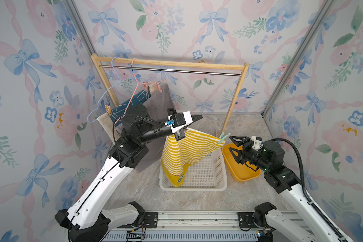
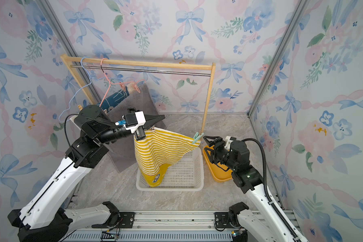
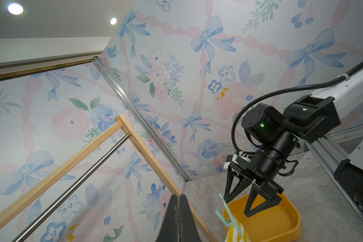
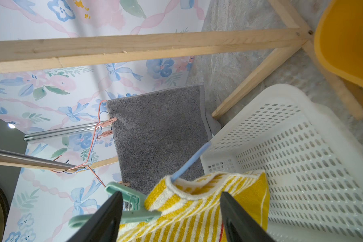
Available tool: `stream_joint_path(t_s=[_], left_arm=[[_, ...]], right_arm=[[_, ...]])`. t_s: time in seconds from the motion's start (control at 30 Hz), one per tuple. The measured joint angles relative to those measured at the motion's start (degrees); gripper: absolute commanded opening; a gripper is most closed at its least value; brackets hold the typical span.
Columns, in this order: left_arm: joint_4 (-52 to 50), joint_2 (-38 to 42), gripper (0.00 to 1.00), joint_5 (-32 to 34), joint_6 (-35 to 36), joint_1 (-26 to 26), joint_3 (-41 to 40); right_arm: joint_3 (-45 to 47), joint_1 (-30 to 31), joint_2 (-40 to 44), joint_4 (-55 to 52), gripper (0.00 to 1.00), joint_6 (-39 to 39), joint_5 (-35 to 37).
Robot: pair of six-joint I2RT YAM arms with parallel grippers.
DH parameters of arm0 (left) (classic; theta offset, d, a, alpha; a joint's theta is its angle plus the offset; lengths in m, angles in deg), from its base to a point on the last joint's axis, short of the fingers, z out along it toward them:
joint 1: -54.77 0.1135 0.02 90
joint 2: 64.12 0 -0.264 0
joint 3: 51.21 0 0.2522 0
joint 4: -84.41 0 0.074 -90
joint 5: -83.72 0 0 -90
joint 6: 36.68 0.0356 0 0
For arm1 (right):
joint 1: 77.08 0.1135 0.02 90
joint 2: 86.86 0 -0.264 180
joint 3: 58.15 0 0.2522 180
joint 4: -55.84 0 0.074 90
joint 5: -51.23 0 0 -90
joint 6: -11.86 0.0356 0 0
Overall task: Remove the clothespins securing towels to the hanger
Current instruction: Pick up the hanger from the clothesline.
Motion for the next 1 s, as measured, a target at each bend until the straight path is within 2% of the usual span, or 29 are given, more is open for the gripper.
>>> stream_joint_path(t_s=[0.27, 0.53, 0.63, 0.7, 0.77, 1.0], left_arm=[[1.60, 0.37, 0.00, -0.24, -0.02, -0.22, -1.68], [3.78, 1.01, 0.00, -1.20, -0.07, -0.52, -2.99], [4.44, 1.09, 0.00, -1.55, -0.13, -0.59, -3.37], [5.16, 1.29, 0.00, -1.73, -0.28, -0.59, -3.98], [5.66, 1.77, 0.00, -1.75, -0.55, -0.59, -4.94], [7.15, 5.60, 0.00, -1.66, -2.93, -0.63, -10.56]], right_arm=[[0.33, 0.39, -6.56, 2.10, 0.61, 3.76, 1.51], [-0.15, 2.08, -13.16, 5.42, 0.31, 6.05, 1.49], [-1.01, 2.25, -14.58, 6.45, 0.23, 6.36, 1.51], [-1.31, 2.23, -14.86, 7.06, 0.09, 6.75, 1.75], [-1.44, 2.23, -14.93, 8.00, 0.01, 7.54, 1.97], [-1.20, 1.86, -14.91, 11.72, 0.00, 7.13, 4.07]])
